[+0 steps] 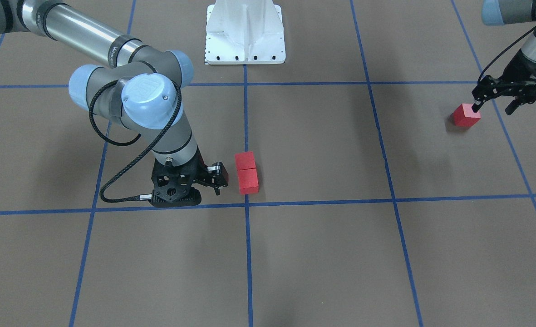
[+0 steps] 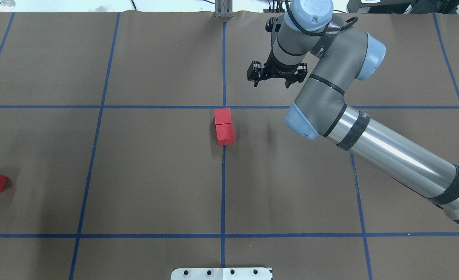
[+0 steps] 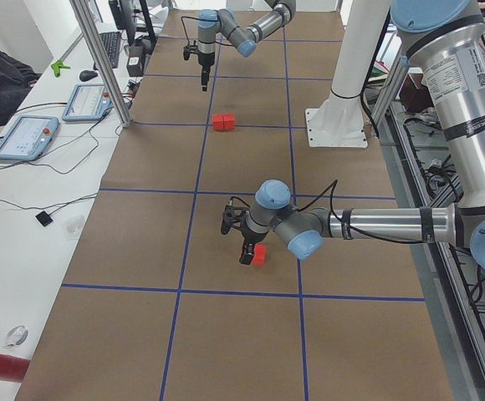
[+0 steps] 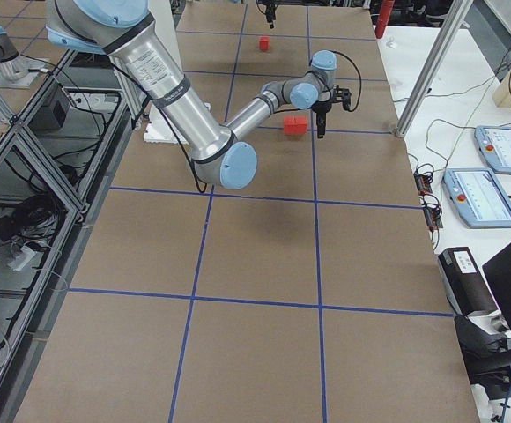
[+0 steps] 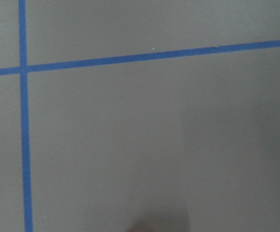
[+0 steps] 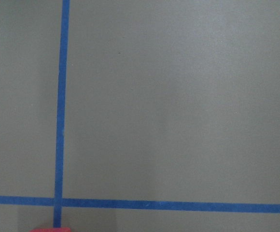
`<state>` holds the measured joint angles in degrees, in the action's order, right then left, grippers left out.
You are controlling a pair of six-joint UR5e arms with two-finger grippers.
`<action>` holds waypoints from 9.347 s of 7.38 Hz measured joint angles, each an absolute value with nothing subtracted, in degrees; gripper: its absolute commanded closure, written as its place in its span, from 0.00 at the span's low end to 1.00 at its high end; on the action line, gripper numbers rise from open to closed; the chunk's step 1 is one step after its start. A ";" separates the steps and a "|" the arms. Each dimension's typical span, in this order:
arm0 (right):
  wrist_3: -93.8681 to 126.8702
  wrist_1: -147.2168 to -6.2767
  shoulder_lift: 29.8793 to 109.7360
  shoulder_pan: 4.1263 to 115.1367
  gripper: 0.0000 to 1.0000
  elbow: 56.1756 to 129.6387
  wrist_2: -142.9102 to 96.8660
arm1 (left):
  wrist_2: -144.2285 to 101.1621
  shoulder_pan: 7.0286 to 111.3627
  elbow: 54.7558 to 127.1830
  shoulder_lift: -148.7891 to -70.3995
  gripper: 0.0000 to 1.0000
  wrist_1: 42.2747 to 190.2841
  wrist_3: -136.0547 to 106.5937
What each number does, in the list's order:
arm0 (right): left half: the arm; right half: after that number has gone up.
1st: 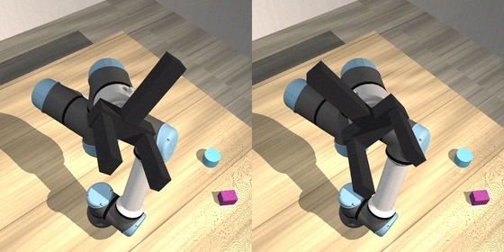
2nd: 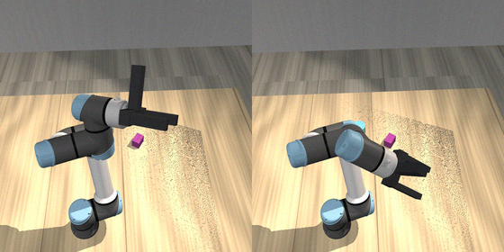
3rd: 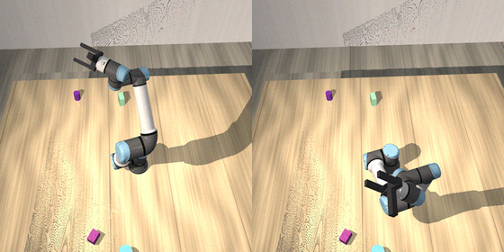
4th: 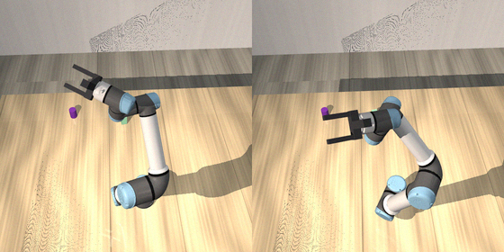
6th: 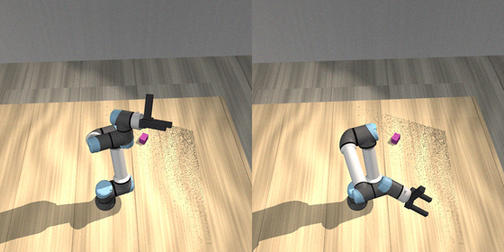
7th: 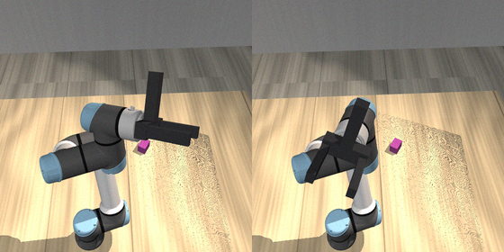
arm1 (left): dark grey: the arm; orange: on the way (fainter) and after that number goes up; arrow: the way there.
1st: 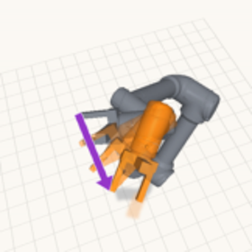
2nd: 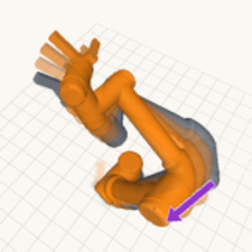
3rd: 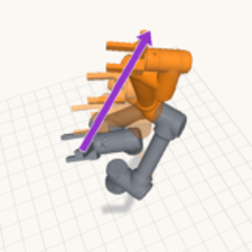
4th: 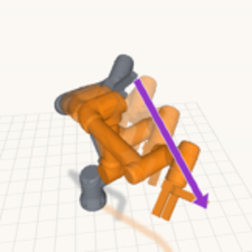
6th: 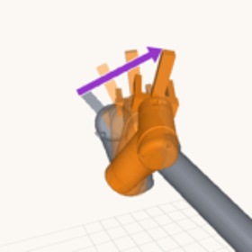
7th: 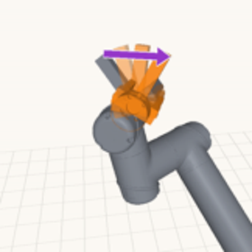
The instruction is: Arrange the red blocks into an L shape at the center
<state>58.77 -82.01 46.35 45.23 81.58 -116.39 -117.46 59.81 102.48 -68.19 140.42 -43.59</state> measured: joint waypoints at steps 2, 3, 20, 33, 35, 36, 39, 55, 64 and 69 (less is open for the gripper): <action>58.64 -81.20 47.64 45.40 0.01 82.02 -116.62 | -116.60 59.27 100.88 -67.84 0.00 143.46 -47.03; 58.63 -80.66 48.02 45.42 0.01 82.04 -116.63 | -116.54 58.50 100.71 -67.80 0.00 143.74 -47.55; 58.13 -77.94 49.50 45.47 0.01 82.00 -116.88 | -115.83 48.40 96.07 -70.66 0.83 143.70 -47.50; 40.59 -78.30 64.26 57.72 0.01 90.81 -124.31 | -116.25 51.45 101.32 -110.37 1.00 92.93 -85.89; 32.38 -78.02 67.80 61.00 0.01 90.99 -127.06 | -116.15 48.87 96.24 -117.74 1.00 92.00 -102.07; 30.84 -77.98 68.31 61.51 0.01 90.99 -127.46 | -116.07 47.64 93.95 -121.05 1.00 90.83 -108.96; 30.00 -77.90 70.05 61.93 0.01 91.99 -127.63 | -115.94 43.30 83.97 -134.15 1.00 87.11 -128.88; 30.94 -78.49 72.08 61.87 0.01 96.63 -128.05 | -115.06 37.15 61.82 -149.83 1.00 91.15 -150.31; 30.94 -78.59 71.82 61.88 0.01 96.89 -128.14 | -115.06 36.50 61.93 -149.85 0.00 91.07 -149.61; 30.97 -79.32 71.32 62.36 0.01 97.05 -128.24 | -114.86 38.29 63.41 -149.41 0.00 85.99 -147.70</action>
